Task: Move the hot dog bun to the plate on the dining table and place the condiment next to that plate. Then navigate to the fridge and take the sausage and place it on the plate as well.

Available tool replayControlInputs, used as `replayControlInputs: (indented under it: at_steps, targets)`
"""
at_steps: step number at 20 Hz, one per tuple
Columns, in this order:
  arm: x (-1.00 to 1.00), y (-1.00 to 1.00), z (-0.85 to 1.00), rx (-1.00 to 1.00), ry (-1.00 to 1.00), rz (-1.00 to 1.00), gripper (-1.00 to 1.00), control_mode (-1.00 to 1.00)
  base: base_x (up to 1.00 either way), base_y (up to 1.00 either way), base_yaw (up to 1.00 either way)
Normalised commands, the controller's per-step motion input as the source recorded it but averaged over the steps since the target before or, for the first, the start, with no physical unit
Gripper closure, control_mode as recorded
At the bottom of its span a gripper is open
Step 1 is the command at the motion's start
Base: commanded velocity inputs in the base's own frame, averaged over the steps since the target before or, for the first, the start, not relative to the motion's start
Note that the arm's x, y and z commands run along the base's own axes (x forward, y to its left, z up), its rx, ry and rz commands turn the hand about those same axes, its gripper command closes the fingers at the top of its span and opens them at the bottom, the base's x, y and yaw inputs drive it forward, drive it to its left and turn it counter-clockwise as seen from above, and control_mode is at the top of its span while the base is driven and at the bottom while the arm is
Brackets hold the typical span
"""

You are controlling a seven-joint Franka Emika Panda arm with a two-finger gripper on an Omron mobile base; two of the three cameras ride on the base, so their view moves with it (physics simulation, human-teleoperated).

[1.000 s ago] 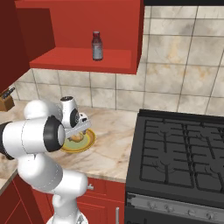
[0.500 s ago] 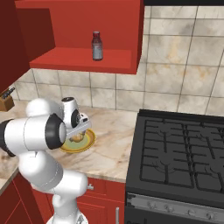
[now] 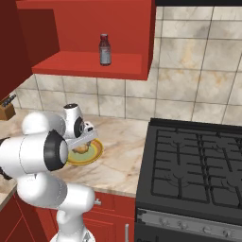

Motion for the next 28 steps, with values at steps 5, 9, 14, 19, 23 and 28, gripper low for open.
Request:
replayControlInputs:
  at_steps: [5, 9, 14, 19, 23, 28]
  targets:
    - [-0.49, -0.15, 0.52, 0.00, 0.00, -0.15, 1.00, -1.00, 0.00, 0.00, 0.00]
    - [-0.46, -0.30, 0.70, 0.04, 0.00, -0.19, 1.00, -1.00, 0.00, 0.00, 0.00]
    - [-0.45, -0.27, 0.75, 0.03, 0.00, -0.22, 1.00, -1.00, 0.00, 0.00, 0.00]
    - [-0.62, -0.25, 0.44, 0.01, -0.06, -0.26, 1.00, -1.00, 0.00, 0.00, 0.00]
    - [-0.73, -0.15, 0.33, 0.00, -0.13, -0.27, 1.00, -1.00, 0.00, 0.00, 0.00]
    - [-0.97, -0.08, 0.09, 0.00, -0.27, -0.20, 1.00, -1.00, 0.00, 0.00, 0.00]
